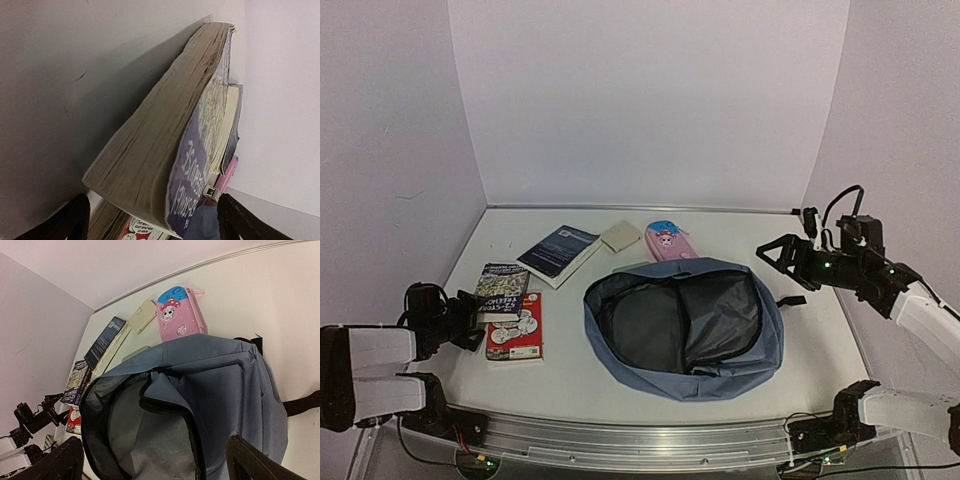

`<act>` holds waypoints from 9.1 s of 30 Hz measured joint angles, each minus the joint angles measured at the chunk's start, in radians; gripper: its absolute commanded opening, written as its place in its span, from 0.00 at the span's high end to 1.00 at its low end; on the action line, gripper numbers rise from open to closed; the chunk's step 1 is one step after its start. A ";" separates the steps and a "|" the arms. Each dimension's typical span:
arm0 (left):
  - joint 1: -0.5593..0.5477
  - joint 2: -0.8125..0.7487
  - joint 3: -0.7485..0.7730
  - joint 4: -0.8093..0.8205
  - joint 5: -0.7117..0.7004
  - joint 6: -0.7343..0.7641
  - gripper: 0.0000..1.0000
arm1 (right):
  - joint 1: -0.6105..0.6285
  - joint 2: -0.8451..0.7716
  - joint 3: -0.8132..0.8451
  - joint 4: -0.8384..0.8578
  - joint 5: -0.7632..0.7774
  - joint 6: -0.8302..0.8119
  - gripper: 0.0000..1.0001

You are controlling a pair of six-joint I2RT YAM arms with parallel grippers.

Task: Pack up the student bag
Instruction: Pick up the book from the center of the board, then place the book in the student bag, then move the student bag to the center of the board.

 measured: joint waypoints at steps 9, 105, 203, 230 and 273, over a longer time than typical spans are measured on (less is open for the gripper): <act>0.015 0.113 0.000 0.126 -0.004 0.036 0.51 | 0.000 -0.008 0.000 0.000 -0.006 0.007 0.02; -0.678 0.733 0.853 -0.184 0.553 0.384 1.00 | 0.005 0.186 0.099 -0.112 -0.283 0.004 1.00; -1.061 1.369 1.699 -0.186 0.221 0.326 1.00 | 0.077 0.202 0.275 -0.110 -0.227 0.115 1.00; -1.052 1.000 1.385 -0.348 -0.017 0.529 0.32 | 0.123 0.226 0.275 -0.067 -0.129 0.119 1.00; -0.900 0.692 0.997 -0.603 -0.263 0.504 0.77 | 0.192 0.499 0.235 -0.292 0.549 0.087 0.67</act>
